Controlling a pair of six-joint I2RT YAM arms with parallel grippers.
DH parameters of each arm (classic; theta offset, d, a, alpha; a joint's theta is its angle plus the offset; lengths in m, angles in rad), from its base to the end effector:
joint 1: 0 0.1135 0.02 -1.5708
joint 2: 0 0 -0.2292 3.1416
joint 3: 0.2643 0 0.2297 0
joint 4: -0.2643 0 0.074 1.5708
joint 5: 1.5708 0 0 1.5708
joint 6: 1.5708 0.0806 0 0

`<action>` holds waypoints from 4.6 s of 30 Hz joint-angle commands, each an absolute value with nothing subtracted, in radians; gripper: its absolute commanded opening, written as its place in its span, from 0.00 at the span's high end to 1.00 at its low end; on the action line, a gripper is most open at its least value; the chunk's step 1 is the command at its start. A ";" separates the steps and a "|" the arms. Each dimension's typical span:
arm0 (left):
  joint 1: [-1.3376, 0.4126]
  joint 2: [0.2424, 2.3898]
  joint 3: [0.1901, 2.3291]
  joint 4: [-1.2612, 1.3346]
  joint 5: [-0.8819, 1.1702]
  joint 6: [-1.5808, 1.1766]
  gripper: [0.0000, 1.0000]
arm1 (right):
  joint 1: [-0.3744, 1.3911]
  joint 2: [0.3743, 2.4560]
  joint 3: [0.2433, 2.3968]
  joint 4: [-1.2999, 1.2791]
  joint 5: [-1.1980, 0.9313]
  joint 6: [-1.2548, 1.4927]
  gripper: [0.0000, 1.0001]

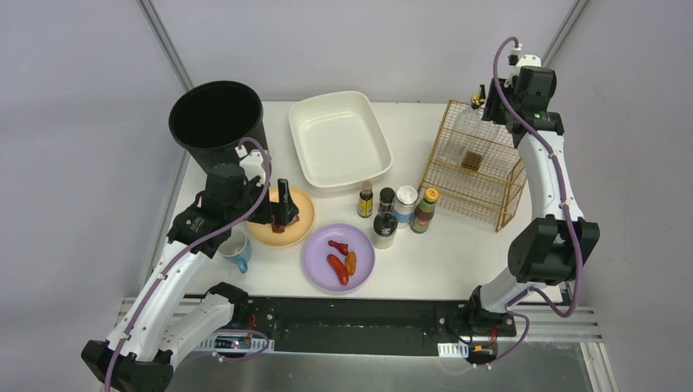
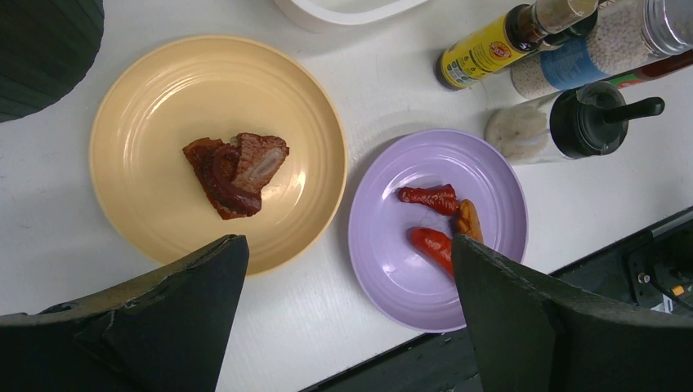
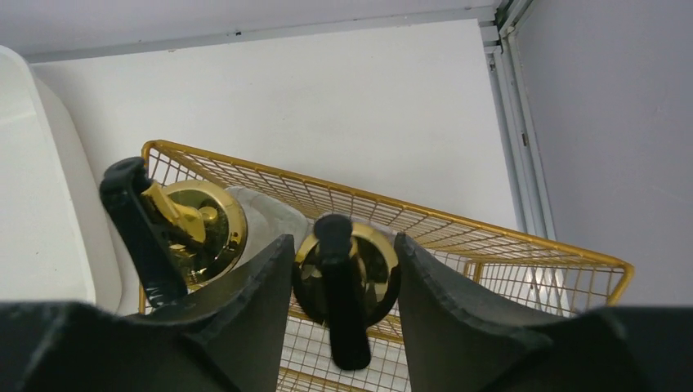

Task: Clear the kitchen counter

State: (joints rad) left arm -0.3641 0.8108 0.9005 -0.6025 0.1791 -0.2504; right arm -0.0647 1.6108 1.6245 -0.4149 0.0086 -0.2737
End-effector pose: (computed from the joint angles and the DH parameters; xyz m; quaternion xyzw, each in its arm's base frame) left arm 0.1922 -0.0886 0.2840 0.0939 0.8559 -0.2256 0.4558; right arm 0.3915 -0.0261 0.3452 -0.0846 0.8295 -0.0965 0.5435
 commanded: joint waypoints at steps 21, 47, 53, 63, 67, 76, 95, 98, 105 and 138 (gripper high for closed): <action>-0.350 0.827 0.899 -0.575 0.202 -0.240 0.00 | -0.041 1.256 1.644 -0.470 -0.156 -0.070 0.09; -0.350 0.826 0.899 -0.575 0.182 -0.249 0.00 | 0.376 1.041 1.230 -0.736 0.082 0.060 0.16; -0.350 0.828 0.896 -0.577 0.174 -0.247 0.00 | 0.418 1.090 1.198 -0.738 0.101 0.085 0.20; -0.350 0.828 0.898 -0.579 0.170 -0.246 0.01 | 0.472 1.167 1.187 -0.755 0.151 0.088 0.29; -0.351 0.833 0.900 -0.578 0.172 -0.245 0.00 | 0.490 1.205 1.195 -0.780 0.185 0.077 0.32; -0.350 0.837 0.903 -0.578 0.176 -0.245 0.00 | 0.514 1.245 1.199 -0.788 0.216 0.074 0.50; -0.350 0.848 0.906 -0.578 0.186 -0.245 0.00 | 0.549 1.229 1.390 -0.941 0.298 0.035 1.00; -0.350 0.848 0.906 -0.578 0.185 -0.245 0.00 | 0.549 1.217 1.436 -0.970 0.313 0.020 1.00; -0.350 0.852 0.908 -0.580 0.190 -0.244 0.00 | 0.548 1.263 1.646 -1.122 0.337 0.008 1.00; -0.349 0.844 0.908 -0.581 0.175 -0.239 0.00 | 0.248 1.544 2.114 -0.867 0.276 -0.002 1.00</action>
State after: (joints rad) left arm -0.3641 0.8505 0.9005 -0.6029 0.1745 -0.2497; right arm 0.2676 1.5330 2.0415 -1.0176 0.2844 -0.0124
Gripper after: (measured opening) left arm 0.995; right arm 0.401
